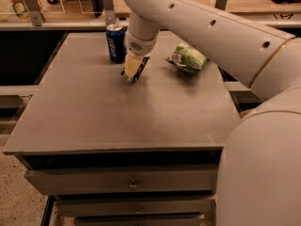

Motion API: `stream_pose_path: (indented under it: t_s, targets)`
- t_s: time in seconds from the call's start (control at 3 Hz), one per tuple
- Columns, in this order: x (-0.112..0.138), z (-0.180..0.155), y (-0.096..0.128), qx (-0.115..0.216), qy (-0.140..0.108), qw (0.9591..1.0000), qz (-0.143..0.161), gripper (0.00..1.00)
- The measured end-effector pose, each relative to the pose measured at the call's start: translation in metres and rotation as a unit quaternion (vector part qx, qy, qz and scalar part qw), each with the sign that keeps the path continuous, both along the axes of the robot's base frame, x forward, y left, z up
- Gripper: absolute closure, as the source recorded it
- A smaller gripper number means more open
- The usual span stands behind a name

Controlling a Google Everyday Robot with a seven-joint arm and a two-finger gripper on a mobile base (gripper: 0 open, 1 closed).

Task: Move rxbar chocolate near pepsi can

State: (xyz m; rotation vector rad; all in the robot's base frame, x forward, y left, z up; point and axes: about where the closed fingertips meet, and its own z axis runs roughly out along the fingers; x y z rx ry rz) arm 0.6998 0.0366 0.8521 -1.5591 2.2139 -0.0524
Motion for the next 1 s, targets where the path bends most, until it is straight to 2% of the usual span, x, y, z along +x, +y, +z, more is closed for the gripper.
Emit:
stream_pose_path:
  t_s: [0.33, 1.0]
  targets:
    - [0.0, 0.0, 0.0, 0.0, 0.0, 1.0, 0.0, 1.0]
    - [0.007, -0.006, 0.012, 0.009, 0.031, 0.9994, -0.012, 1.0]
